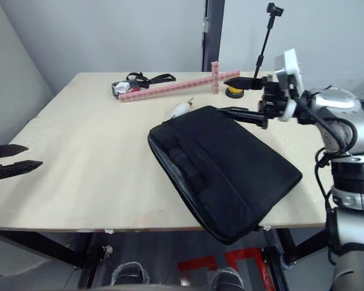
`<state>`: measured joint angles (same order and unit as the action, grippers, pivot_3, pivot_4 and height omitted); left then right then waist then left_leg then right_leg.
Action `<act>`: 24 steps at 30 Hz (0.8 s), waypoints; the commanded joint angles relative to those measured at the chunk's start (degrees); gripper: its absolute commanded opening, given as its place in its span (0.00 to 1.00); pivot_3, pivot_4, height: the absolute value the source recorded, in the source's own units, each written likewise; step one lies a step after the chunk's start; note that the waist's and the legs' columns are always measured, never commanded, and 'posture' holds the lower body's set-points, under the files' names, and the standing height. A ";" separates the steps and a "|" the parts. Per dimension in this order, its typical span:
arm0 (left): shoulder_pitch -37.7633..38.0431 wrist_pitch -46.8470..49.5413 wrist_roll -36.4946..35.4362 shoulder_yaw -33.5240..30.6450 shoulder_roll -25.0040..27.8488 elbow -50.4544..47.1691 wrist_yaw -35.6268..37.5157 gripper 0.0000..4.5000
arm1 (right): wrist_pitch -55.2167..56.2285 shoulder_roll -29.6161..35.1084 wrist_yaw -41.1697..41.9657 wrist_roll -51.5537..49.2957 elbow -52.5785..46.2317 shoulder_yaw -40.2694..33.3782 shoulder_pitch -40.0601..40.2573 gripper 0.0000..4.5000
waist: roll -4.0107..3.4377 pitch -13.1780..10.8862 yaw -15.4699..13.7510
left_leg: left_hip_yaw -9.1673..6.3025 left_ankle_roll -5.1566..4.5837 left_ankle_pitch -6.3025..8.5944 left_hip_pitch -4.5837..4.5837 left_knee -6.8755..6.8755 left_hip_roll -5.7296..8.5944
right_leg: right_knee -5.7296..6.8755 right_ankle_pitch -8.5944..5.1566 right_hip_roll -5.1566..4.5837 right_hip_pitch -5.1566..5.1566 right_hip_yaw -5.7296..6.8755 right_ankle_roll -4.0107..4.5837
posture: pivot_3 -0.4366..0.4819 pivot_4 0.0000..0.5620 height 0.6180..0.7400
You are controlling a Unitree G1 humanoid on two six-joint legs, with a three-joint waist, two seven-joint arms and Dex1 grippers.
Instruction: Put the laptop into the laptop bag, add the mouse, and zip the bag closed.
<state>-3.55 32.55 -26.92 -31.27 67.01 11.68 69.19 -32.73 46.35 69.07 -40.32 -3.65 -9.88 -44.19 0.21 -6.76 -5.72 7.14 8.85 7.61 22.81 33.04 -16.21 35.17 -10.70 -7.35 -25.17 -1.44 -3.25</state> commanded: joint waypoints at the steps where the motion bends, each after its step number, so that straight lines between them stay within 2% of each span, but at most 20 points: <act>1: -0.42 3.64 -3.25 -3.34 -1.20 -4.03 -1.78 1.00 | -3.90 -2.54 -4.75 -5.61 -6.59 -2.22 0.61 0.99 | 0.00 0.00 -0.20 | -0.01 0.01 0.01 -0.01 -0.01 0.00 | 0.00 0.00 0.00 0.01 0.00 0.01 | 0.48 0.27 1.00; 5: -2.80 9.12 -7.17 -1.42 -4.23 -8.55 -4.25 1.00 | -6.01 -2.33 -5.76 -6.97 -10.30 -1.33 2.40 0.99 | 0.00 0.01 -0.15 | -0.02 0.42 0.25 -0.06 -0.02 0.00 | 0.06 0.00 0.01 0.01 0.00 0.00 | 0.48 0.27 1.00; 8: -9.38 11.61 -8.29 4.10 -8.81 -9.37 -8.23 1.00 | -5.68 -1.78 -6.02 -5.90 -13.14 -0.22 4.95 0.99 | -0.02 0.03 -0.47 | -0.03 0.52 0.31 -0.10 0.01 0.01 | 0.09 0.00 0.00 0.07 0.01 0.00 | 0.48 0.27 1.00; 13: -21.65 9.73 -4.16 15.34 -18.24 -5.79 -14.06 1.00 | -5.22 -1.38 -6.89 -4.60 -16.51 1.46 8.34 0.99 | -0.03 0.06 -0.23 | -0.03 0.54 0.28 -0.11 0.09 0.01 | 0.19 0.01 -0.01 0.12 -0.01 -0.01 | 0.48 0.27 1.00; 18: -34.01 2.24 1.61 21.62 -29.40 9.13 -19.44 1.00 | -5.46 -1.64 -9.43 -4.65 -18.70 1.26 10.85 0.99 | -0.01 0.08 0.07 | -0.03 0.09 -0.05 0.03 0.10 0.01 | 0.16 0.04 0.00 0.10 -0.02 -0.06 | 0.48 0.27 1.00; 24: -45.39 -6.61 6.95 26.51 -38.01 27.75 -17.37 1.00 | -6.01 -1.33 -12.28 -5.38 -21.21 0.15 13.73 0.99 | 0.00 0.09 -0.38 | -0.05 0.08 -0.06 0.08 0.07 0.03 | 0.01 0.11 0.00 0.08 -0.01 -0.18 | 0.48 0.27 1.00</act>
<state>-46.59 29.40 -21.50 -5.11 29.14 36.57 51.06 -39.00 44.56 57.52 -44.88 -23.15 -8.07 -30.55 0.22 -6.67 -6.10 7.09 8.92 7.55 22.90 33.11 -16.18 35.17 -10.59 -7.35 -25.09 -1.45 -3.43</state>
